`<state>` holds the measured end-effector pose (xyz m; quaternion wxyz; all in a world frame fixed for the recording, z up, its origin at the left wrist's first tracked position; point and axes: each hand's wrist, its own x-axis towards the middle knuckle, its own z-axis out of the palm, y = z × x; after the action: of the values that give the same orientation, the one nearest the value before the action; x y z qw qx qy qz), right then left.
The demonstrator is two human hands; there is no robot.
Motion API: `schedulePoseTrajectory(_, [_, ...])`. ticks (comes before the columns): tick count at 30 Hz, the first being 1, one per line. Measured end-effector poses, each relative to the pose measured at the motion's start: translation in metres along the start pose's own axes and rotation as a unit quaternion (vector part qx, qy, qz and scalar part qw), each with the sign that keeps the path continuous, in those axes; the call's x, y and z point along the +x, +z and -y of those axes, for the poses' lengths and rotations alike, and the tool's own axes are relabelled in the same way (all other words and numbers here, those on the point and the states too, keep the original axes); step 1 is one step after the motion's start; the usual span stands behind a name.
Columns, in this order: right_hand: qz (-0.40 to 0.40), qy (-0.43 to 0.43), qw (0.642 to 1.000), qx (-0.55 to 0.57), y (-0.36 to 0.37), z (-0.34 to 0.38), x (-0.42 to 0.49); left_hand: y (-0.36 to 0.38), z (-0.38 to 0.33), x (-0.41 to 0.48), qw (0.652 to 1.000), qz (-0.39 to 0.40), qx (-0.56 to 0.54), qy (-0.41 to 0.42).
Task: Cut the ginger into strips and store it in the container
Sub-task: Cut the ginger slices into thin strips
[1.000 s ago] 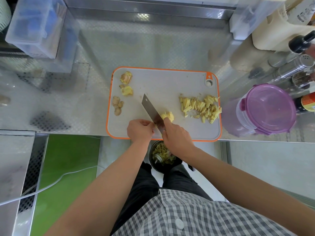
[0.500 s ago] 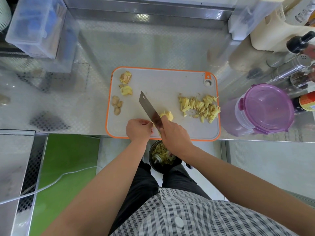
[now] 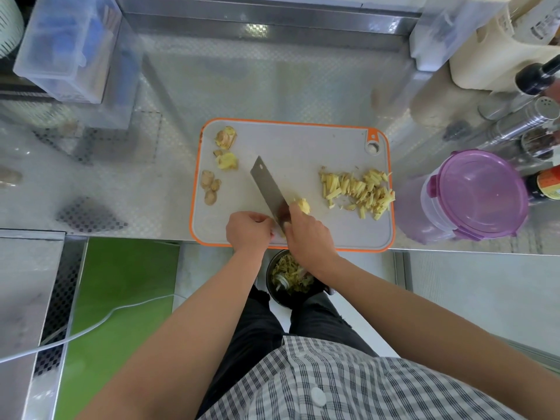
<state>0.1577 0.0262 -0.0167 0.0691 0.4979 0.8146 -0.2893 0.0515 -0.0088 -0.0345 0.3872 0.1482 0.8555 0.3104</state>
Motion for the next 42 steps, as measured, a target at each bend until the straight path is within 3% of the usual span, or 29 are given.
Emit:
schedulePoseTrajectory(5, [-0.038,-0.03,0.996,0.07,-0.011,-0.004,0.003,-0.002,0.007,0.004,1.0,-0.02,-0.02,0.008])
schedulePoseTrajectory(12, [0.014,-0.062,0.997,0.038,0.005,0.002,-0.011,-0.008,0.011,0.007,0.993,-0.092,0.043,0.059])
schedulePoseTrajectory(20, [-0.087,0.068,0.992,0.061,-0.03,-0.051,0.011,0.01,0.005,0.0,0.979,-0.02,0.105,0.176])
schedulePoseTrajectory(26, [-0.038,-0.014,0.996,0.075,-0.024,-0.049,0.003,0.024,-0.008,0.004,0.969,0.009,0.14,0.204])
schedulePoseTrajectory(31, [-0.091,0.07,0.989,0.096,-0.036,-0.066,0.01,0.021,-0.009,0.009,0.962,0.02,0.161,0.218])
schedulePoseTrajectory(34, [-0.068,0.018,0.994,0.08,-0.033,-0.056,0.008,0.022,-0.011,0.012,0.964,0.009,0.157,0.212])
schedulePoseTrajectory(39, [-0.11,0.101,0.983,0.104,-0.041,-0.059,0.025,0.005,-0.022,0.03,0.956,-0.034,0.183,0.226])
schedulePoseTrajectory(42, [-0.093,0.024,0.988,0.121,-0.047,-0.048,0.037,-0.012,-0.03,0.049,0.94,-0.104,0.212,0.245])
